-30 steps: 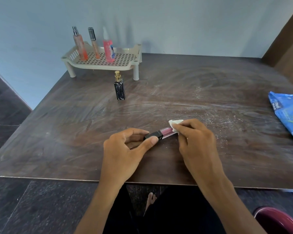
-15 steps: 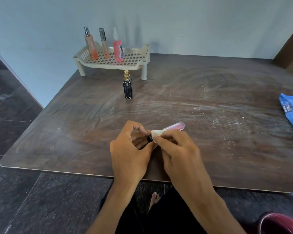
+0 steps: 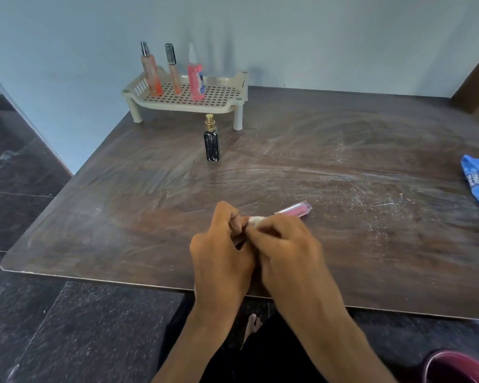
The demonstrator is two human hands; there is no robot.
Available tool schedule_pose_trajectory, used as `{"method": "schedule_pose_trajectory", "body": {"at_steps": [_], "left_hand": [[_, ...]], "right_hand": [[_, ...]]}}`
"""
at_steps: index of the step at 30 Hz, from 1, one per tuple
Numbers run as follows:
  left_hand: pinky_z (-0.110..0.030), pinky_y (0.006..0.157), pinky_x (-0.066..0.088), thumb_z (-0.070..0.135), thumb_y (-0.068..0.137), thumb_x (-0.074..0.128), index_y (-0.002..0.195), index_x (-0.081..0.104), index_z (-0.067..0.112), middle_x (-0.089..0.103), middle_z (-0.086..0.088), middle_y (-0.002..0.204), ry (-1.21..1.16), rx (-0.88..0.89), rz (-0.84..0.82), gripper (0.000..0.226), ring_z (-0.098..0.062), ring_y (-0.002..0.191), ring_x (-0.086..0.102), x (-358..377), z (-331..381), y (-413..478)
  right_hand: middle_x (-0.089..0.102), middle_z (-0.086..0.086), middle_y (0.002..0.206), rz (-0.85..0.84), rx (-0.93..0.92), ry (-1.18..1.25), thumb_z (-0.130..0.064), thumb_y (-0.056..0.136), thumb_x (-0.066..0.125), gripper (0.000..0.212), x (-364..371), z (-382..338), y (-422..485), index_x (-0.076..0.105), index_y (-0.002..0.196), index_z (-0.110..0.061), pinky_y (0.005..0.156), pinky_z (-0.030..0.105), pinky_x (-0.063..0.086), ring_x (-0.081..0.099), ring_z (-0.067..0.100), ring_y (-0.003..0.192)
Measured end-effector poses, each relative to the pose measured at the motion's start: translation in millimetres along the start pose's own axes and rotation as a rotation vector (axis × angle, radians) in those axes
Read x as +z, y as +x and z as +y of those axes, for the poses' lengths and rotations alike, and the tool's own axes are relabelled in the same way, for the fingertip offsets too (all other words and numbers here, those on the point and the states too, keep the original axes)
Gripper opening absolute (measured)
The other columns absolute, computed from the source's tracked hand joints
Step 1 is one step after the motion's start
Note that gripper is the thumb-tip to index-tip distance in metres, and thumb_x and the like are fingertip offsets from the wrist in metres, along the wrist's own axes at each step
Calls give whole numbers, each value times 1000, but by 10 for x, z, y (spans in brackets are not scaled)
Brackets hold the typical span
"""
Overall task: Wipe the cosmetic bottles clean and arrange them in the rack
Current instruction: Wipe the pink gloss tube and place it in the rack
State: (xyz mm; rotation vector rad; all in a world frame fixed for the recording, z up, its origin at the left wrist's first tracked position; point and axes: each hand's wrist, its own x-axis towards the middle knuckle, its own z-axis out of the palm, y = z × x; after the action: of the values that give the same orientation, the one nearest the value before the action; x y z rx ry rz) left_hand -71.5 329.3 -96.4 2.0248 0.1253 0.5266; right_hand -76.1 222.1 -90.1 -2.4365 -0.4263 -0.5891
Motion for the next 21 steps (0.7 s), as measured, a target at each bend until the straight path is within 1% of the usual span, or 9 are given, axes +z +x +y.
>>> {"method": "schedule_pose_trajectory", "body": {"at_steps": [2,5,9,12,14,15,17,19,21], "left_hand": [[-35,54,54,11,82,75,70,38,27,66,7,61,-5,6,6,42,-12,59,67,-2,6,2],[-23,58,50,14,77,82,70,35,31,68,10,65,39,18,-31,50,-4,67,68,-2,1,4],[-4,69,45,13,69,89,71,34,30,70,22,73,33,23,-59,58,12,83,67,10,0,-2],[-9,69,48,17,68,90,72,33,31,71,20,73,52,37,-55,59,8,83,69,11,-8,1],[-18,70,51,20,69,90,73,34,31,72,14,73,69,23,-47,57,4,80,70,12,-15,5],[-19,70,51,20,69,90,73,34,32,73,13,73,66,12,-44,57,4,79,70,14,-19,9],[-17,69,51,16,71,88,70,34,34,73,11,73,63,2,-42,57,4,78,69,12,-19,12],[-11,66,50,12,73,85,70,34,34,73,10,73,56,-1,-46,55,5,78,68,9,-13,10],[-8,67,48,15,72,86,71,35,31,72,12,73,48,-14,-54,54,7,79,67,9,-5,10]], "right_hand": [[66,1,89,34,-55,14,-6,78,65,15,44,-29,-36,77,88,-7,63,23,55,65,20,83],[72,1,94,82,-40,78,-12,84,52,29,-28,124,-5,80,93,-9,78,22,54,68,17,88],[72,4,94,80,99,-21,8,81,67,28,-209,469,91,79,99,-9,81,26,52,69,22,86],[72,5,95,60,149,-45,5,85,66,24,-342,650,223,77,103,-7,81,19,51,69,22,86],[71,9,91,65,101,-109,5,84,63,23,-301,568,243,78,100,-5,75,31,57,69,27,82],[71,10,90,68,53,-127,4,81,62,25,-242,477,216,78,98,-4,71,33,58,68,28,80],[70,9,89,31,-28,-88,0,75,62,25,-102,240,109,77,94,-3,67,32,58,67,27,80],[67,6,90,-25,-63,-27,-6,80,61,21,-25,112,36,76,95,-3,65,32,57,65,23,83],[66,-1,95,-23,27,42,-24,88,47,34,-72,208,97,77,97,-9,74,26,54,61,13,90]]}}
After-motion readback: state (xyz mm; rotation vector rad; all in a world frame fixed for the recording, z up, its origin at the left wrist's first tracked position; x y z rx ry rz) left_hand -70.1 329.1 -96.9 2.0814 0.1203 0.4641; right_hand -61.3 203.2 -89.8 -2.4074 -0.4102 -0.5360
